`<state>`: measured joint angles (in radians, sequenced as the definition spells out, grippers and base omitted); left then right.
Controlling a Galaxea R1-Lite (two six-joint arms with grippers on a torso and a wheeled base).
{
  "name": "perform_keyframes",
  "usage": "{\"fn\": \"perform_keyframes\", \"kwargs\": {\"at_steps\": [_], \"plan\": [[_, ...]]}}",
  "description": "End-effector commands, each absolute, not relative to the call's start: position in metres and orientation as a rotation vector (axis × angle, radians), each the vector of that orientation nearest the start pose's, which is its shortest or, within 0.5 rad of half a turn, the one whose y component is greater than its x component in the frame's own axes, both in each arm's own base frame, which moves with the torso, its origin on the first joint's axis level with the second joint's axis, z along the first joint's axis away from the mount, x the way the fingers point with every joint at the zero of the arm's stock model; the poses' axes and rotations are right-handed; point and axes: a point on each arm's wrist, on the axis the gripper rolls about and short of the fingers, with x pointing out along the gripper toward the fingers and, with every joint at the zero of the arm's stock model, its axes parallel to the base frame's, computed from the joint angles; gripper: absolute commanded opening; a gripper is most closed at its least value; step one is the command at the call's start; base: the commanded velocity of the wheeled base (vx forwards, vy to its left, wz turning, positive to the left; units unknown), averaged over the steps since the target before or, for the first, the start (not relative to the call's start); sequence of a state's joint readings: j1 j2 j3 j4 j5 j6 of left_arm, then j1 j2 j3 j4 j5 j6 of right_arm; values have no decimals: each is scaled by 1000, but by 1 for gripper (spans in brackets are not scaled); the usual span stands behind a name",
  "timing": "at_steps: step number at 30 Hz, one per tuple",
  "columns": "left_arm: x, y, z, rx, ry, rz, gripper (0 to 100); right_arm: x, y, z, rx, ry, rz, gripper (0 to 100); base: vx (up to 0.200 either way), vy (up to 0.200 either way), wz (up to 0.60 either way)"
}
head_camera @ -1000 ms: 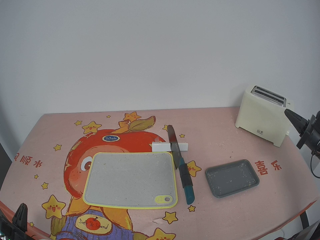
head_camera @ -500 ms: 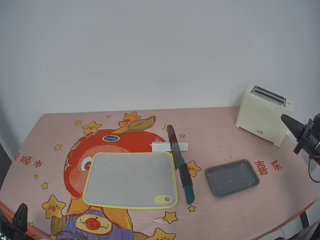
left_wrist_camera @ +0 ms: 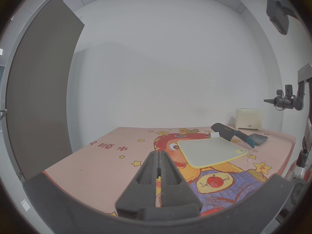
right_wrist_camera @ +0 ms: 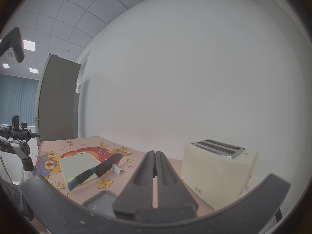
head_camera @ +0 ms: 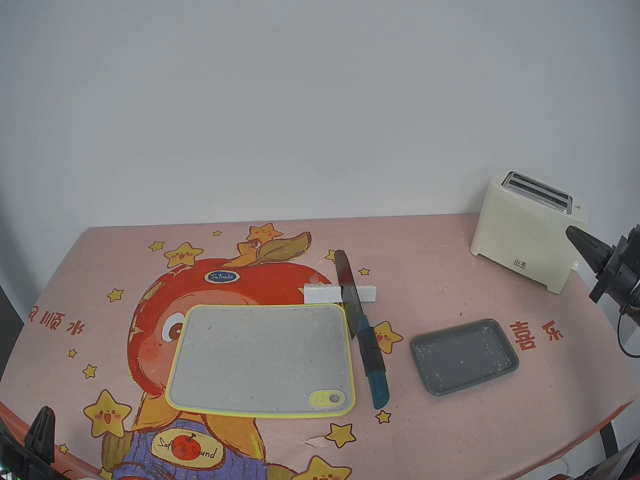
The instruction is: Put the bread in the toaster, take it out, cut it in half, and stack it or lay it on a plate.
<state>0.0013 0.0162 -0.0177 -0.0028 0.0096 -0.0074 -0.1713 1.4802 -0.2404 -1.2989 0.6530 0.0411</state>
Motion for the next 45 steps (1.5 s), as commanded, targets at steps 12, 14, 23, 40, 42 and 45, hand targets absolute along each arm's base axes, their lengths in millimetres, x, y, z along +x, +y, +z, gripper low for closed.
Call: {"fn": "perform_keyframes", "kwargs": {"at_steps": [12, 14, 23, 40, 42, 45], "plan": [[-22, 0, 76, -8, 5, 12, 0, 235, -88, 109, -32, 130, 256, 0, 0, 0, 0], [-22, 0, 76, -8, 5, 12, 0, 236, -99, 94, -54, 173, 245, 0, 0, 0, 0], [-22, 0, 76, -8, 5, 11, 0, 233, -129, 88, -44, 165, 243, 0, 0, 0, 0], [-22, 0, 76, -8, 5, 11, 0, 249, -145, 65, -16, 209, 225, 0, 0, 0, 0], [-22, 0, 76, -8, 5, 11, 0, 251, -146, 64, -15, 208, 226, 0, 0, 0, 0], [-22, 0, 76, -8, 5, 12, 0, 255, -147, 64, -18, 203, 227, 0, 0, 0, 0]]}}
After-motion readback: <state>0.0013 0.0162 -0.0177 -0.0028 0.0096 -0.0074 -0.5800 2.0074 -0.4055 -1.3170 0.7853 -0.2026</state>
